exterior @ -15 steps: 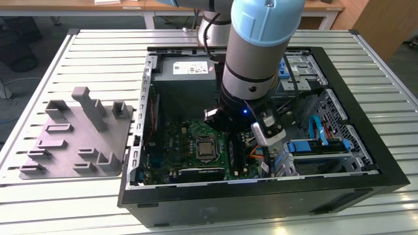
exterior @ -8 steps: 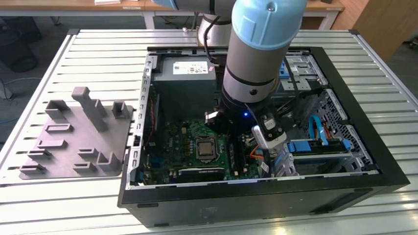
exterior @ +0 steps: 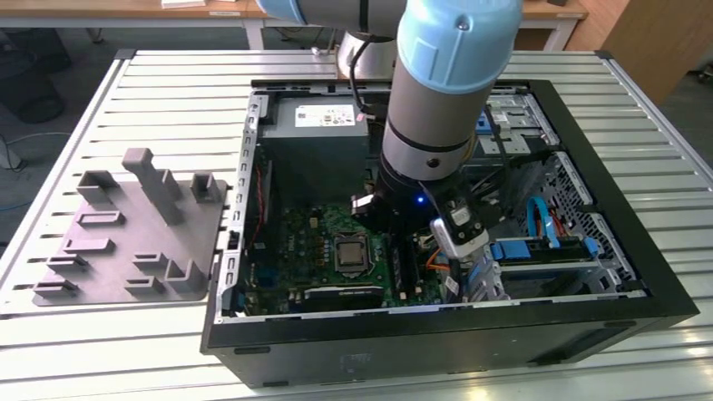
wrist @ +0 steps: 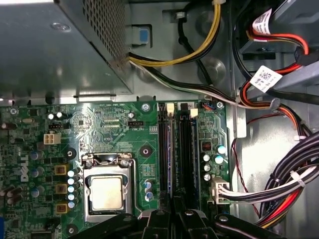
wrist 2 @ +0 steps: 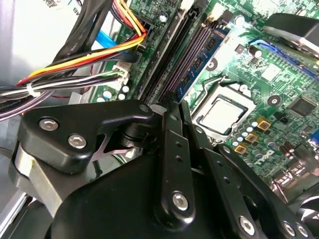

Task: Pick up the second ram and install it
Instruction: 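Insert the second ram into the second slot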

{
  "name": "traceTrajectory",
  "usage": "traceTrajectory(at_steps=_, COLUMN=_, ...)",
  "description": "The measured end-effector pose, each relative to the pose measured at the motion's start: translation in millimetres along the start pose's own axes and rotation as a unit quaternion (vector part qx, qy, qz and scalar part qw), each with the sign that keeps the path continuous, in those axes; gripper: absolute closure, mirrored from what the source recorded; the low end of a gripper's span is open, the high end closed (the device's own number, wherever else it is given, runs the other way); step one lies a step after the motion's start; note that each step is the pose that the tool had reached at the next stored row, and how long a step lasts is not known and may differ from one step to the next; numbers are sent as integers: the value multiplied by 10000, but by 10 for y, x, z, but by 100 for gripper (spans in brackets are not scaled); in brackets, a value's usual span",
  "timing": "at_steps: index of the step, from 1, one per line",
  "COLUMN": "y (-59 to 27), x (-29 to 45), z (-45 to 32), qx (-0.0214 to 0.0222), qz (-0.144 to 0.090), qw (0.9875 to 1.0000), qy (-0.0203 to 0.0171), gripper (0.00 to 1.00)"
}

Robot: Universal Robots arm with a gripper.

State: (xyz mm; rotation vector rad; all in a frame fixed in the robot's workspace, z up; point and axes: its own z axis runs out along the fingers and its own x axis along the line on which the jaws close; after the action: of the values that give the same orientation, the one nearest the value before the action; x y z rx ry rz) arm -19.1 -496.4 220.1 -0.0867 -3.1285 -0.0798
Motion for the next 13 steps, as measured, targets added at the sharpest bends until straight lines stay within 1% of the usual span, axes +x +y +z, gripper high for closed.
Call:
traceTrajectory(at_steps=3, y=2, x=-1, z=7, qx=6, qz=1, qw=10000, qy=0, gripper=86)
traceTrajectory(at_steps=13, y=39, x=-2, z=29, qx=7, qz=1, qw=10000, qy=0, gripper=86)
